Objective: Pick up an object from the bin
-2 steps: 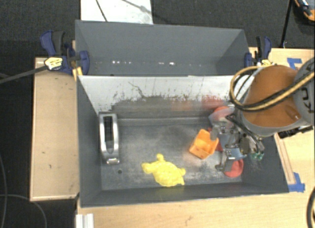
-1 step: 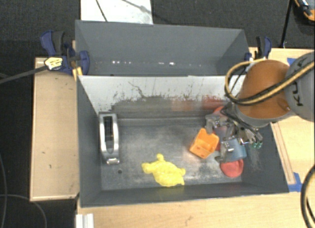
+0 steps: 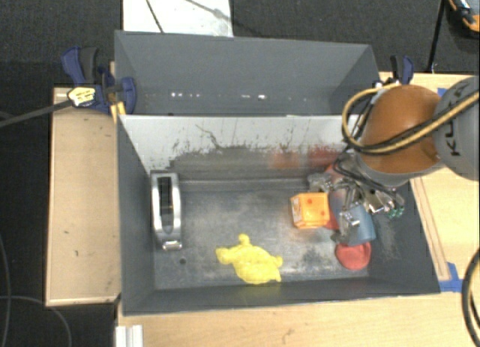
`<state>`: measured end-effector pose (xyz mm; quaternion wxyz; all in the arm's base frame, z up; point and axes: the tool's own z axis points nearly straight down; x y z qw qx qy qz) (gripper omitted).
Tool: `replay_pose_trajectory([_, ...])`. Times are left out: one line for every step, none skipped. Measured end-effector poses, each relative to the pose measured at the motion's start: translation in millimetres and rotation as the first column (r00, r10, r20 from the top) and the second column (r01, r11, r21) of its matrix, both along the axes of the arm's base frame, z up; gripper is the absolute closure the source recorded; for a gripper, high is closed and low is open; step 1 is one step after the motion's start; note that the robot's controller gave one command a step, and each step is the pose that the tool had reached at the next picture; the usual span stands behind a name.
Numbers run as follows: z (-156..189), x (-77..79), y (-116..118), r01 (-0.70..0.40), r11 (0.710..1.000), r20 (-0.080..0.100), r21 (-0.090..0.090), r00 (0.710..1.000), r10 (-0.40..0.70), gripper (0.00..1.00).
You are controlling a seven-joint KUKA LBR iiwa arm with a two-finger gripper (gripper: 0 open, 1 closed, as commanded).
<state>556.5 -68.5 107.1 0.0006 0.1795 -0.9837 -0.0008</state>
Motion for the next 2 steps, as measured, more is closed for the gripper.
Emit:
replay_pose_trajectory([18.3, -5.6, 10.9, 0.087, 0.996, 0.002, 0.000, 0.996, -0.087, 0.00])
replay_pose_trajectory([-30.5, 14.9, 16.9, 0.018, 1.000, 0.005, -0.001, 1.000, -0.018, 0.00])
